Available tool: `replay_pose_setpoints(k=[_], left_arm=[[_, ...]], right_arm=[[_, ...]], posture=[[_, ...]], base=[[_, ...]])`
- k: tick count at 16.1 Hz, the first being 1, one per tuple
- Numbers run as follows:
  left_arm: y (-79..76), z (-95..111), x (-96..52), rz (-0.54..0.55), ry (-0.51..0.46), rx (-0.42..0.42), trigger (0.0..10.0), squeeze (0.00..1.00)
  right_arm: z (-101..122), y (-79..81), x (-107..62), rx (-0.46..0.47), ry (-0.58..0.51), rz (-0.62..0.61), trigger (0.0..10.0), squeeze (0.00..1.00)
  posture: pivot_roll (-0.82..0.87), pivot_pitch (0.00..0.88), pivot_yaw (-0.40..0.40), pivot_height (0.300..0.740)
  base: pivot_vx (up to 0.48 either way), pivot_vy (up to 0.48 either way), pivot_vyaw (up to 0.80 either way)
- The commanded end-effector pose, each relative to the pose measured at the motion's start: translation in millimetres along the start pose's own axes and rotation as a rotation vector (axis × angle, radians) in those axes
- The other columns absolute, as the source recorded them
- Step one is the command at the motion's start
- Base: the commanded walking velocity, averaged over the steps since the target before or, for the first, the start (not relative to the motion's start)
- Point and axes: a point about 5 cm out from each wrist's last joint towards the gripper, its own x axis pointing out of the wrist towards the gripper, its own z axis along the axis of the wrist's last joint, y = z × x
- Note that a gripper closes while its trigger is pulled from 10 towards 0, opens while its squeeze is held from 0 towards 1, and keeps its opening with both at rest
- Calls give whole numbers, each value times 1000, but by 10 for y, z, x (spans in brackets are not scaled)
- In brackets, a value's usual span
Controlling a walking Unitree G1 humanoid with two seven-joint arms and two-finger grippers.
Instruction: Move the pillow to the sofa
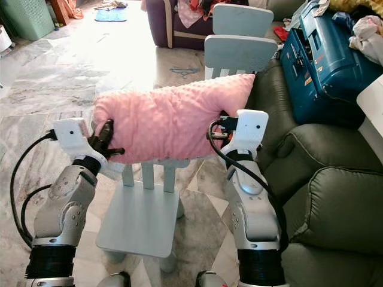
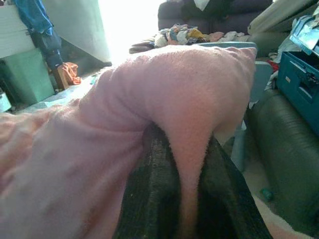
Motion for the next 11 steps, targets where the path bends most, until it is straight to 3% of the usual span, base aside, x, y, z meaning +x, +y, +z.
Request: replay_pose_setpoints(k=[1, 3, 11], left_arm=[[-83, 3, 12, -57, 2, -3, 10000, 0], [-95, 21, 24, -42, -10, 4, 10000, 0], [-121, -20, 3, -62, -1, -29, 10000, 0]], right_arm=[[112, 43, 8, 7, -51, 19, 10000, 0], [119, 48, 6, 8, -51, 20, 10000, 0], [101, 61, -4, 12, -36, 28, 10000, 0]], posture=[[-33, 146, -49, 740], [-38, 147, -49, 740], [-46, 161, -53, 740]], base=[[0, 0, 0], [0, 0, 0], [0, 0, -729]])
